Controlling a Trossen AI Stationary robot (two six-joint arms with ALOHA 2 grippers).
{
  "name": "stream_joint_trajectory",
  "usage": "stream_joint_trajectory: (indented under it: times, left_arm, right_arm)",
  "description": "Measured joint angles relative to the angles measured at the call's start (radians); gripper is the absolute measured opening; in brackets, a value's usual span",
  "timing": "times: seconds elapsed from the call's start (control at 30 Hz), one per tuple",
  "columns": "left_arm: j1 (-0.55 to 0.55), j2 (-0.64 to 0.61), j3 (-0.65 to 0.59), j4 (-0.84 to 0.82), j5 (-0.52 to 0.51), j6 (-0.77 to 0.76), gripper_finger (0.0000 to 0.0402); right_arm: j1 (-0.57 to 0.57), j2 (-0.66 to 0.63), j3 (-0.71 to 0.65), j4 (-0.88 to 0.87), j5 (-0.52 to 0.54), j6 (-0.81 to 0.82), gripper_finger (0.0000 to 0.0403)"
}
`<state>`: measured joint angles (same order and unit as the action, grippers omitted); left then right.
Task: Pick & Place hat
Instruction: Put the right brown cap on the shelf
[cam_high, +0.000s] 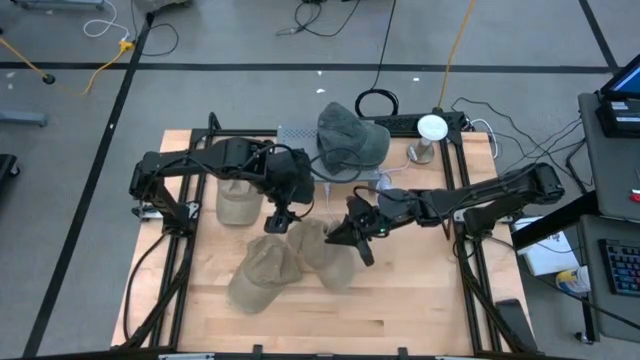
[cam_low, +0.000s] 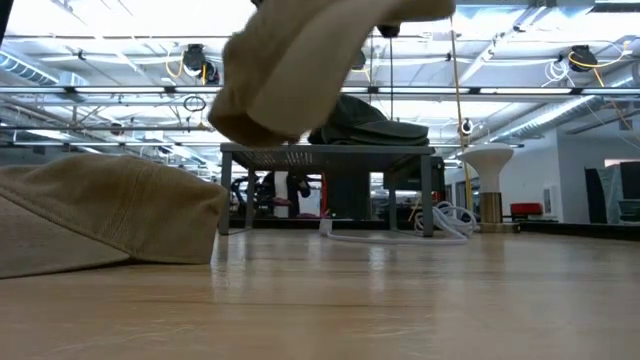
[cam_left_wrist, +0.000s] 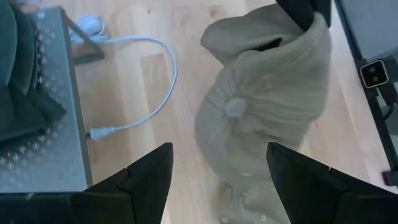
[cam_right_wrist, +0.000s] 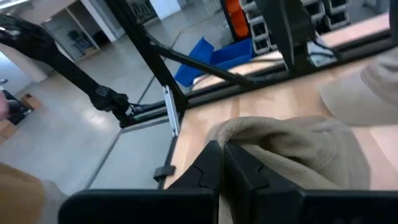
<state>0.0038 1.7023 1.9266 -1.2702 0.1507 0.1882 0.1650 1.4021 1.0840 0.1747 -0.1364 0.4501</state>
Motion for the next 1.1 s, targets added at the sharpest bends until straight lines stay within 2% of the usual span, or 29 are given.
stream_joint_trajectory:
  times: [0.17,0.33,0.67,0.77,0.87,1.1]
  left_arm:
    - [-0.006,0.0,0.0,0.002,0.006,0.015,0.0266]
    - [-0.019,0.0,0.0,0.045,0.065,0.017,0.0266]
    - [-0.039,0.0,0.0,0.08,0.075,-0.009,0.0256]
    - [-0.039,0.0,0.0,0.099,0.099,-0.028,0.0221]
    - [-0.039,0.0,0.0,0.099,0.123,-0.045,0.0166]
    - [-0.039,0.0,0.0,0.093,0.163,-0.034,0.0036]
  right_arm:
    - [0.0,0.0,0.045,-0.001,0.0,-0.025,0.0]
    - [0.0,0.0,0.078,0.0,0.002,-0.051,0.0]
    - [0.0,0.0,0.101,0.0,0.011,-0.055,0.0]
    - [0.0,0.0,0.101,0.001,0.023,-0.055,0.0]
    - [0.0,0.0,0.101,0.003,0.057,-0.074,0.0]
    - [0.0,0.0,0.101,0.031,0.057,-0.078,0.0]
